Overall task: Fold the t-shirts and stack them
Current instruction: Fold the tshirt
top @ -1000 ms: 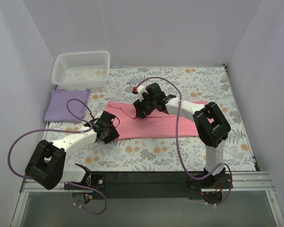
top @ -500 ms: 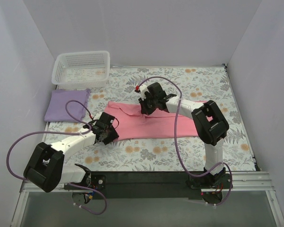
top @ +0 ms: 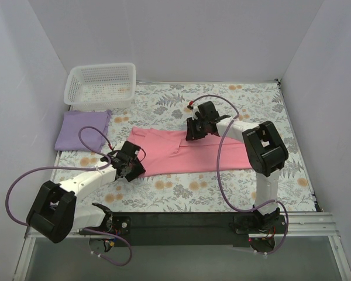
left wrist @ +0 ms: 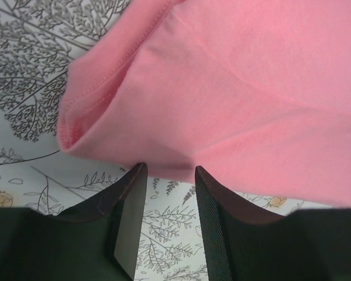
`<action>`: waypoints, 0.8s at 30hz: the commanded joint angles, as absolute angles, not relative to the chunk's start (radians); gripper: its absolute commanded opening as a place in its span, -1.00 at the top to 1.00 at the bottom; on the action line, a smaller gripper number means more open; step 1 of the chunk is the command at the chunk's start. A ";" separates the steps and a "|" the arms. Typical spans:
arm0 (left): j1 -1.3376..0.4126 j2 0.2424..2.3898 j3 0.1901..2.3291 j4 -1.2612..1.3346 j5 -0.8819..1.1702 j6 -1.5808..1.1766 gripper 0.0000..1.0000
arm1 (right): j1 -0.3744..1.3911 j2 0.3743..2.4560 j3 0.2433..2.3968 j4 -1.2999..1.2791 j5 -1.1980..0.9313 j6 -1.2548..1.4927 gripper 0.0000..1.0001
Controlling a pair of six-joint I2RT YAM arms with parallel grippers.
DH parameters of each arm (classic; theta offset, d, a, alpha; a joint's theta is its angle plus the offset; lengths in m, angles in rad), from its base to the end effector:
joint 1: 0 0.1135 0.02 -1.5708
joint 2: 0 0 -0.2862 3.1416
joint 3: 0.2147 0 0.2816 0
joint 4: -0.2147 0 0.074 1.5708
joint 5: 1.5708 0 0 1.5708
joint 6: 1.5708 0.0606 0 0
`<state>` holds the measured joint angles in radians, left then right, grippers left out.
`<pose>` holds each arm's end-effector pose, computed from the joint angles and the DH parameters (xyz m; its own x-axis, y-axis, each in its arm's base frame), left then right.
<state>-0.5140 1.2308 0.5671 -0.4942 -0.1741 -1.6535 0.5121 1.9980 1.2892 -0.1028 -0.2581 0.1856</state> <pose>0.2071 -0.1049 0.1386 -0.3564 -0.9259 -0.1250 -0.8299 0.3751 -0.4130 0.4089 0.2476 0.1443 -0.7372 -0.2097 -0.6424 -0.4995 0.8094 0.3090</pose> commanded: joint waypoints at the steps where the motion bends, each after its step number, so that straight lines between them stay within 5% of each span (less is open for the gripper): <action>1: -0.518 1.187 0.552 -0.575 -0.195 -1.663 0.24 | 0.485 1.881 1.232 -0.081 -0.267 0.232 0.25; 16: -0.517 1.072 0.641 -0.649 -0.236 -1.689 0.14 | 0.232 1.436 0.747 -0.133 -0.083 0.179 0.07; 24: -0.518 1.265 0.759 -0.607 -0.301 -1.654 0.15 | 0.227 1.402 0.663 -0.176 -0.052 0.215 0.07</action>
<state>-0.5144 1.1915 0.6785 -0.6258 -0.2398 -1.6730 0.2245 1.4307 0.6773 -0.1627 -0.0780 0.1970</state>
